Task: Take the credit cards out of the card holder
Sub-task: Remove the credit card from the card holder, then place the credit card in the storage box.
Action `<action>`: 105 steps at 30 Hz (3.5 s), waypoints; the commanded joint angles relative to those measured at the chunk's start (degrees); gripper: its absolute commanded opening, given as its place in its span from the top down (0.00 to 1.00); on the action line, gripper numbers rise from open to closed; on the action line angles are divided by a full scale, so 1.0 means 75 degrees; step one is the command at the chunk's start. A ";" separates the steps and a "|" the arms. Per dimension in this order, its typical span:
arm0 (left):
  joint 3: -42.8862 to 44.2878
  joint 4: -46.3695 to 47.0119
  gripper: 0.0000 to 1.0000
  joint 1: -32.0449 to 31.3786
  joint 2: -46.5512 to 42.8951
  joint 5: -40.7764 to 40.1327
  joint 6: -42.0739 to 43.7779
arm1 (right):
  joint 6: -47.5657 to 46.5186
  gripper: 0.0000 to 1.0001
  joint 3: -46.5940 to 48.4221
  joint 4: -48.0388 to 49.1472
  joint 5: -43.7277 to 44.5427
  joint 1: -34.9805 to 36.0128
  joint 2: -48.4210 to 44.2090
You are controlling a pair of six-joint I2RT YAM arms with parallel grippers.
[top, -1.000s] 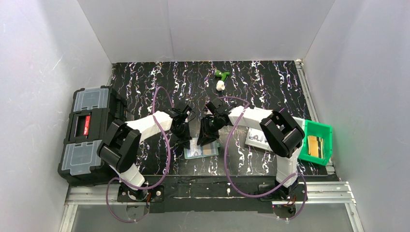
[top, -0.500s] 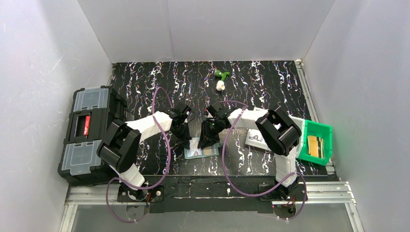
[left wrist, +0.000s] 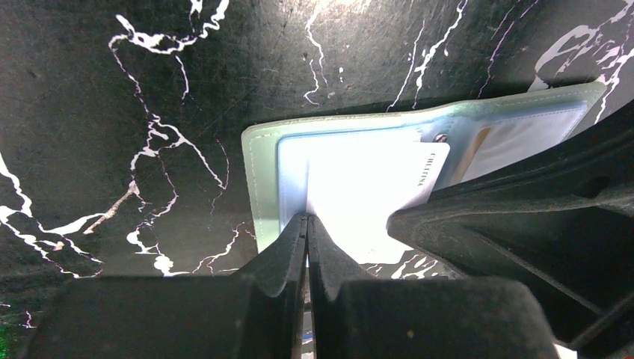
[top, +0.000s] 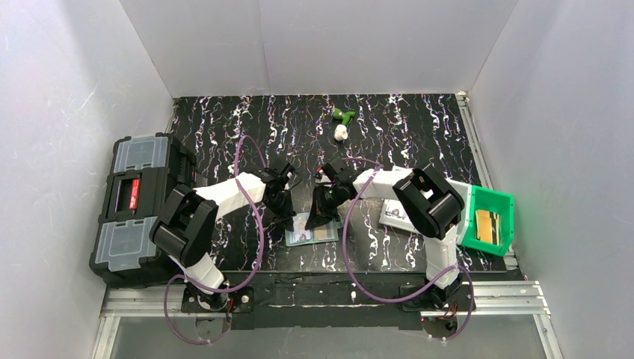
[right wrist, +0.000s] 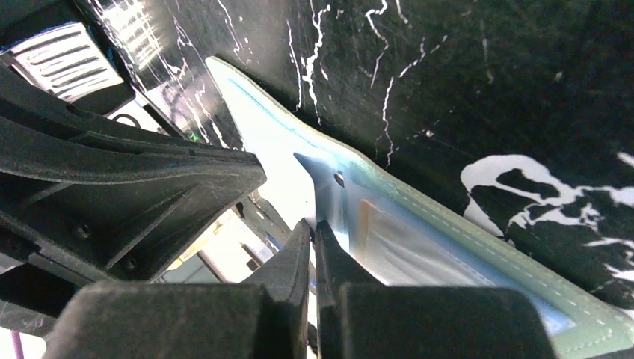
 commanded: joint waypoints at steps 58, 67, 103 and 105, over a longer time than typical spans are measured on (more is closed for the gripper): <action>0.1913 -0.1106 0.02 -0.0047 -0.1867 0.1144 0.0834 | -0.2395 0.99 -0.1794 -0.4552 0.1682 -0.5712 -0.6852; 0.1924 -0.1145 0.02 -0.0047 -0.1876 0.1300 0.0968 | -0.2408 0.99 -0.1830 -0.4002 0.2090 -0.6182 -0.6022; 0.1817 -0.1182 0.02 -0.0044 -0.1875 0.1239 0.0821 | -0.2324 0.07 -0.0722 -0.5141 0.3235 -0.6255 -0.5509; 0.1765 -0.1181 0.02 -0.0047 -0.1888 0.1240 0.0805 | -0.2335 0.05 -0.0721 -0.5163 0.3207 -0.6254 -0.5582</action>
